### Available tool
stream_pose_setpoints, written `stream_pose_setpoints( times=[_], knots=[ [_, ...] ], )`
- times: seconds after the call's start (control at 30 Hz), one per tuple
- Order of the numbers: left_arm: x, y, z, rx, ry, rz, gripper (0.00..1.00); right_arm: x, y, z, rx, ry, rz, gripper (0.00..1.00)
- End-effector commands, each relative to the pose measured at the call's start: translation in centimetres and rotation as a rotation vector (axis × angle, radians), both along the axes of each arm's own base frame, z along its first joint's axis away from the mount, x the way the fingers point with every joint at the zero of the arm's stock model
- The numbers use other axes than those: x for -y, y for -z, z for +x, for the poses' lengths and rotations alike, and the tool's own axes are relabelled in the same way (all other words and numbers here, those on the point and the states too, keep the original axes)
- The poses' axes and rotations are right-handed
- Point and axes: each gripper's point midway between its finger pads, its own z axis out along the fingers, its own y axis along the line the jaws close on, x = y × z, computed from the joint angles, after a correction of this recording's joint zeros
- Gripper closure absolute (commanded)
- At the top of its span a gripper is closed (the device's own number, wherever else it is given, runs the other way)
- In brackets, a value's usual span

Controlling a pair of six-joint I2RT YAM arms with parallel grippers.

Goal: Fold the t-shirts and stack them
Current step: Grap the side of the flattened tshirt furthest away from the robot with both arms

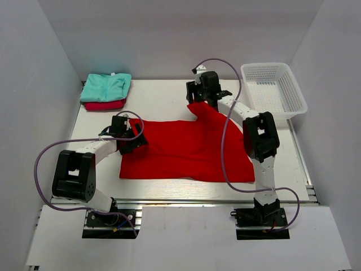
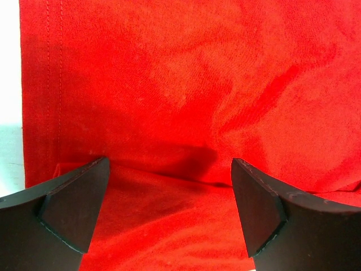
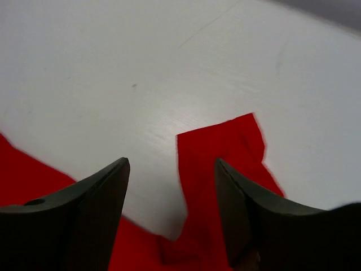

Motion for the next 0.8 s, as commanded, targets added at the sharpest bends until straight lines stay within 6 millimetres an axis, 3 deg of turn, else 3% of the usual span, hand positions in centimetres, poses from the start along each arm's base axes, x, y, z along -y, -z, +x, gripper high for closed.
stream_pose_setpoints(
  times=[0.0,0.23,0.33,0.5,0.53,0.57,0.6,0.67,0.77],
  knots=[
    [-1.4,3.4,-4.1,-0.173,-0.018,0.063,0.0,-2.5,-1.4,-1.7,-0.056,-0.191,0.091,0.28],
    [-1.4,3.7,-4.2,-0.182,-0.018,0.065,0.0,3.8,-1.6,-0.2,-0.084,0.072,0.054,0.26],
    [-1.3,3.8,-4.4,-0.183,-0.014,0.057,0.0,7.3,-1.0,0.4,-0.116,0.208,0.05,0.26],
    [-1.3,3.8,-4.4,-0.183,-0.014,0.057,0.0,11.4,1.7,1.2,-0.193,0.315,0.036,0.3],
    [-1.3,3.8,-4.4,-0.183,-0.014,0.057,0.0,11.6,1.5,1.3,-0.197,0.32,0.031,0.3],
    [-1.3,4.1,-4.5,-0.192,-0.013,0.058,0.0,12.0,3.0,1.4,-0.221,0.309,-0.002,0.32],
    [-1.2,3.8,-4.1,-0.183,-0.014,0.057,0.0,11.9,2.7,2.2,-0.209,0.299,-0.004,0.32],
    [-1.2,3.8,-4.1,-0.183,-0.014,0.057,0.0,12.1,4.2,2.4,-0.225,0.273,-0.061,0.33],
    [-1.2,4.1,-4.0,-0.192,-0.013,0.058,0.0,10.4,5.5,3.0,-0.23,0.156,-0.083,0.33]
  ],
)
